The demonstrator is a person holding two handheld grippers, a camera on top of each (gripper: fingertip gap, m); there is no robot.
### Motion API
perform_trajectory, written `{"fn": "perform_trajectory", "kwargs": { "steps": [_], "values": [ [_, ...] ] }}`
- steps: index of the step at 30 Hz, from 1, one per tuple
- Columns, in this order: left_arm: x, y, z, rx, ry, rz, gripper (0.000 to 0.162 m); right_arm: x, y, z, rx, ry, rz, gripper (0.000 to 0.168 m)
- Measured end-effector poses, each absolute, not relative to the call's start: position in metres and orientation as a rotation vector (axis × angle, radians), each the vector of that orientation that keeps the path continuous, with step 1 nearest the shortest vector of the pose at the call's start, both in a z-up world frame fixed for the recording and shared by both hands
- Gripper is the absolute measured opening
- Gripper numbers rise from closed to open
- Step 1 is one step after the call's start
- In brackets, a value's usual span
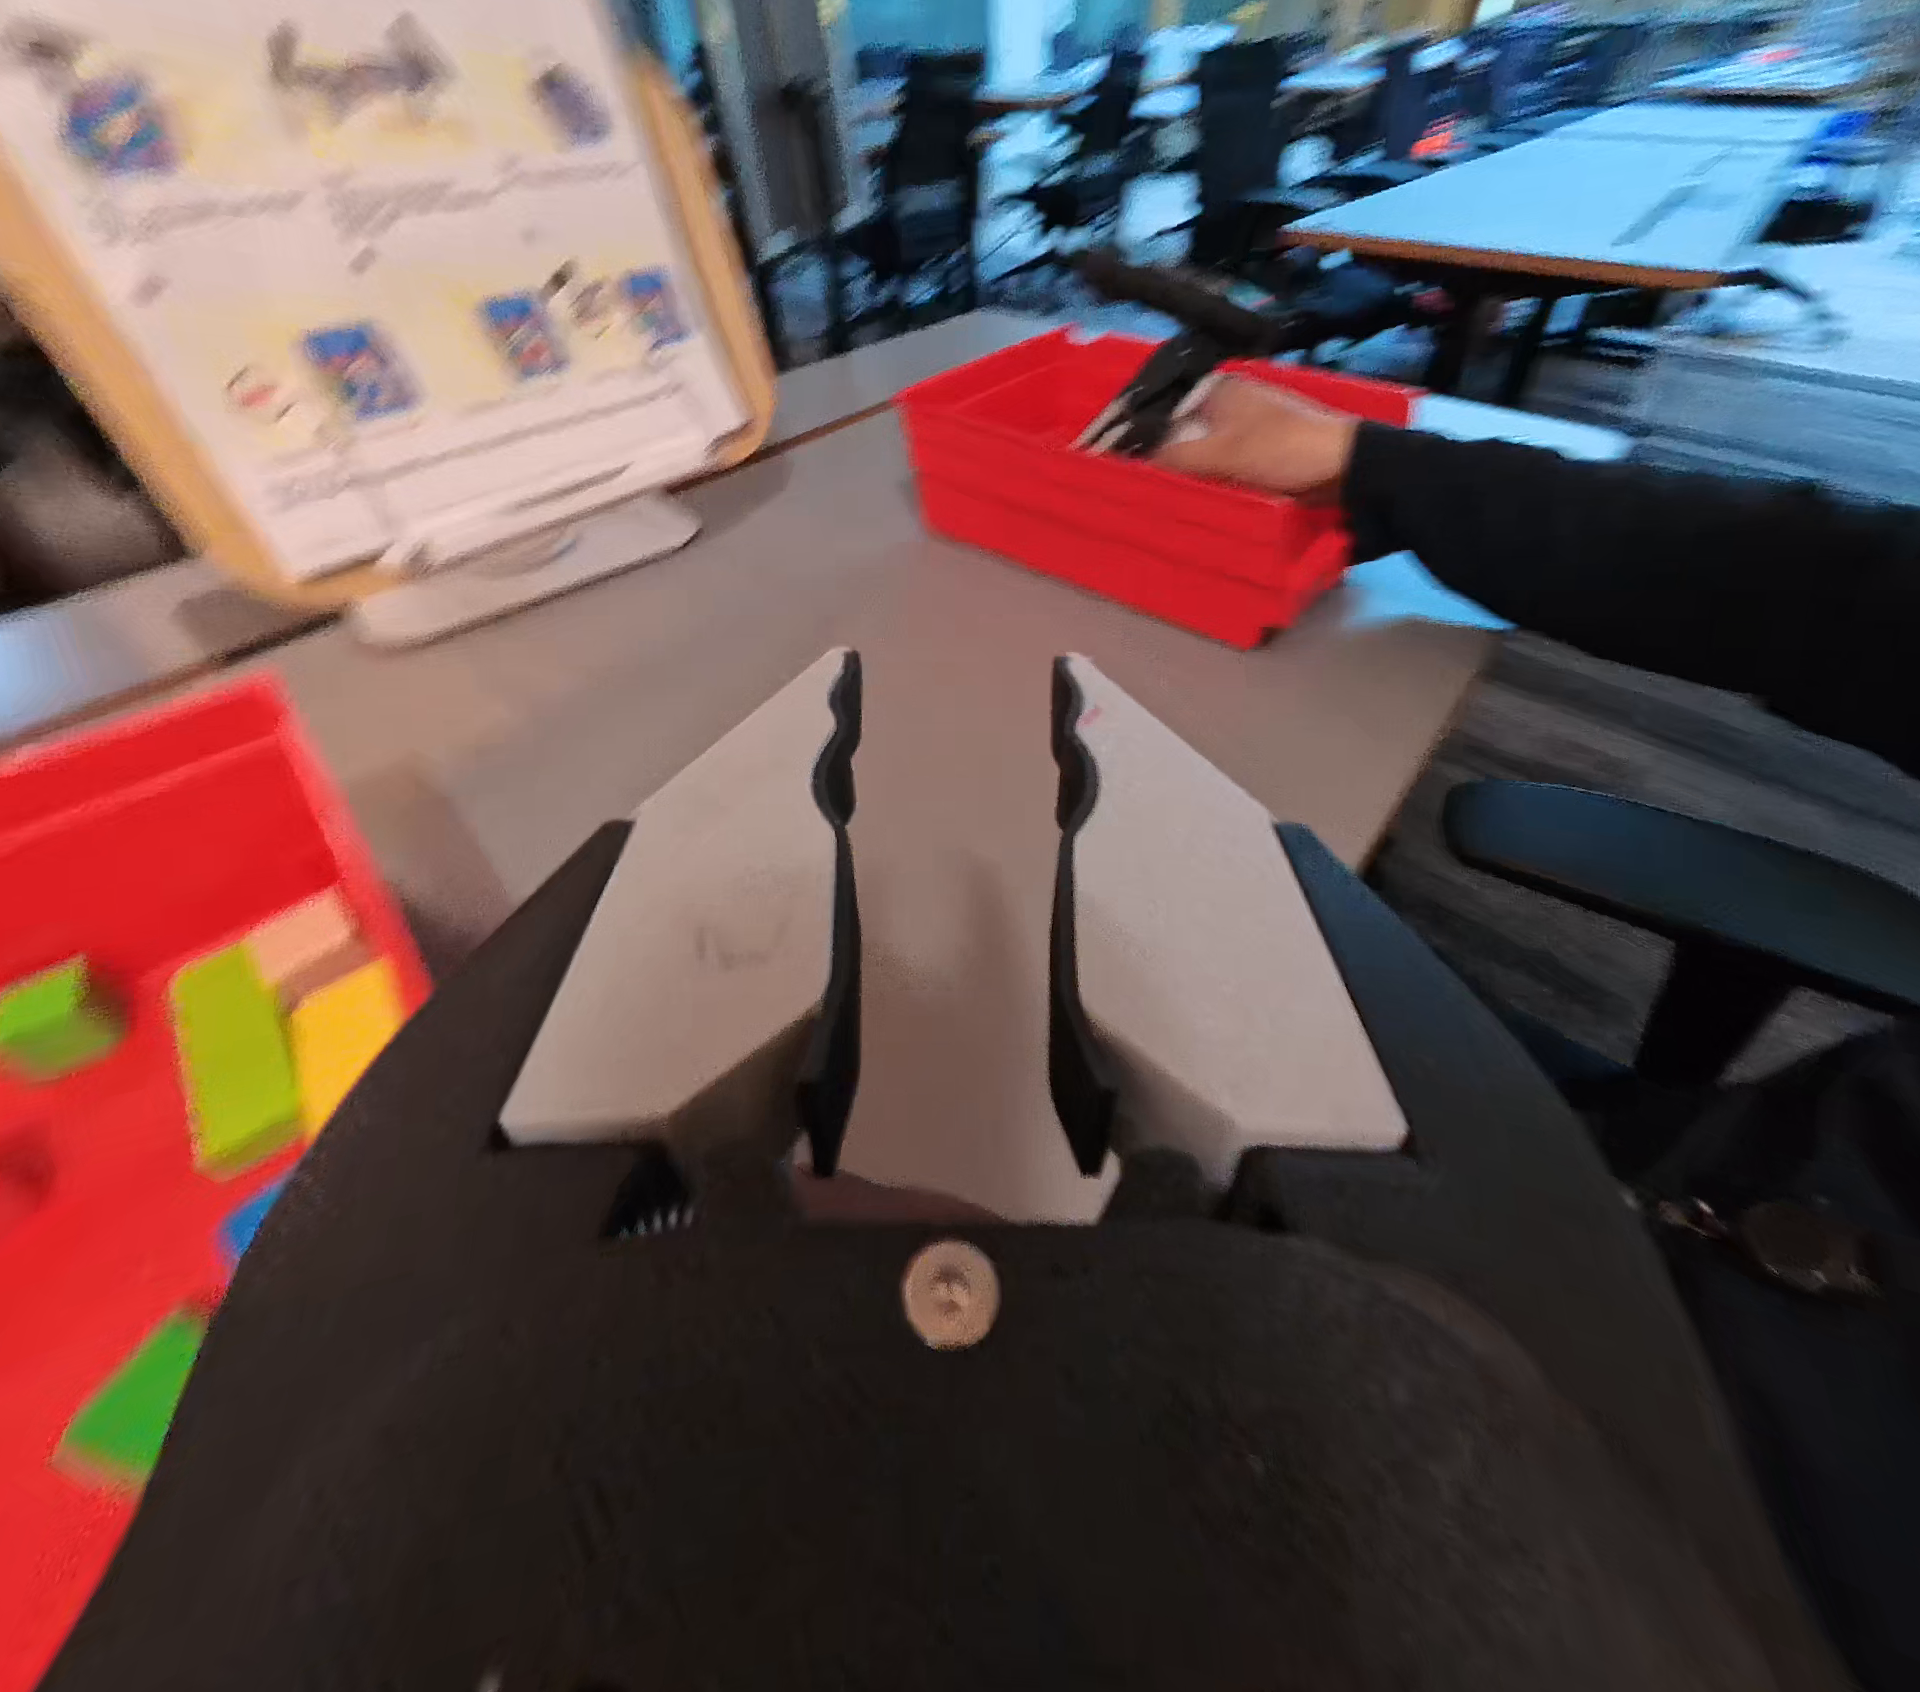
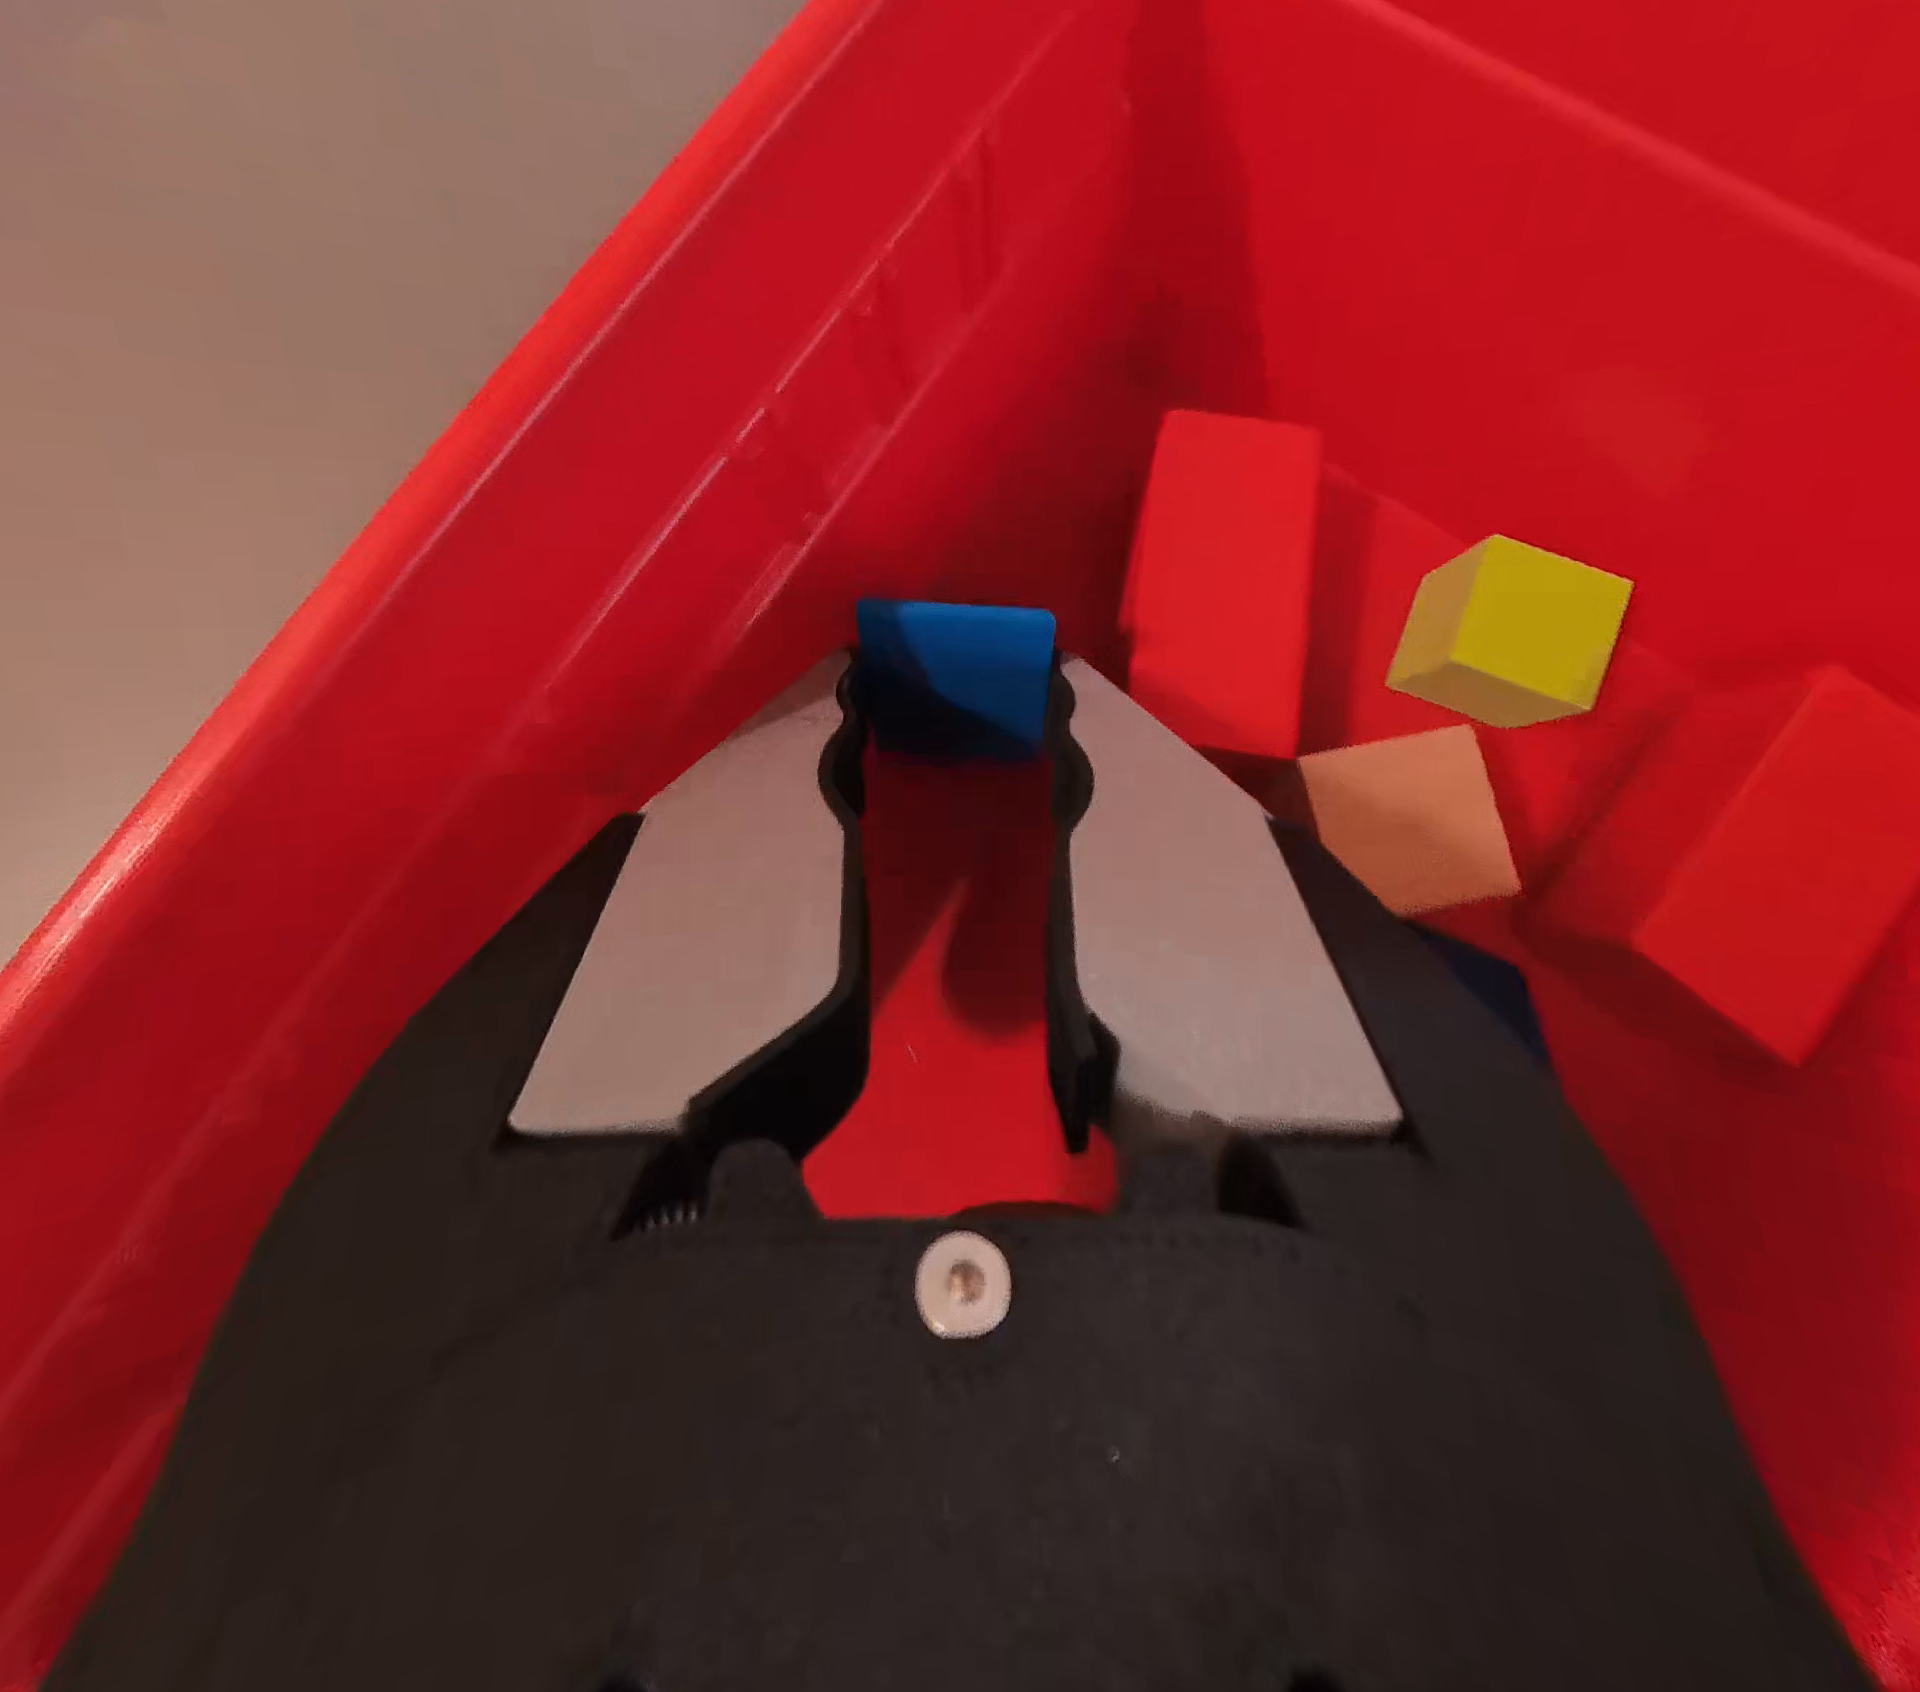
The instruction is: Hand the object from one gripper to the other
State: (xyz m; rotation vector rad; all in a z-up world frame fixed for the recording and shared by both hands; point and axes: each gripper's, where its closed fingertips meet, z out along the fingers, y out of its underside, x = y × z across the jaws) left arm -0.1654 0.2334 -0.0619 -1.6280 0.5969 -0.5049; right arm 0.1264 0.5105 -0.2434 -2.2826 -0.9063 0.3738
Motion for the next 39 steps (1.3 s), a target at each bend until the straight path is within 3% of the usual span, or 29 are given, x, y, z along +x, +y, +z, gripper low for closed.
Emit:
{"fn": "perform_trajectory", "kwargs": {
  "steps": [4, 6, 9, 20, 31, 39],
  "values": [
    [-0.243, 0.262, -0.094, -1.840, 0.346, -0.216, 0.045, 0.130, 0.499, -0.245, -2.330, -0.905, 0.373, 0.033],
    [-0.263, 0.261, -0.098, -1.863, 0.283, -0.239, 0.052, 0.137, 0.495, -0.241, -2.320, -0.893, 0.352, 0.043],
    [-0.288, 0.259, -0.086, -1.808, 0.165, -0.309, 0.055, 0.143, 0.487, -0.221, -2.249, -0.850, 0.401, 0.044],
    [-0.346, 0.255, -0.100, -1.846, 0.009, -0.170, 0.056, 0.110, 0.402, -0.066, -1.754, -0.756, 0.752, 0.039],
    [-0.344, 0.306, -0.098, -1.924, 0.047, -0.239, 0.050, 0.070, 0.346, -0.028, -1.564, -0.937, 0.886, 0.038],
    [-0.417, 0.412, -0.171, -2.353, -0.018, 0.114, 0.053, 0.092, 0.351, -0.025, -1.553, -0.882, 0.944, 0.037]
  ]
}}
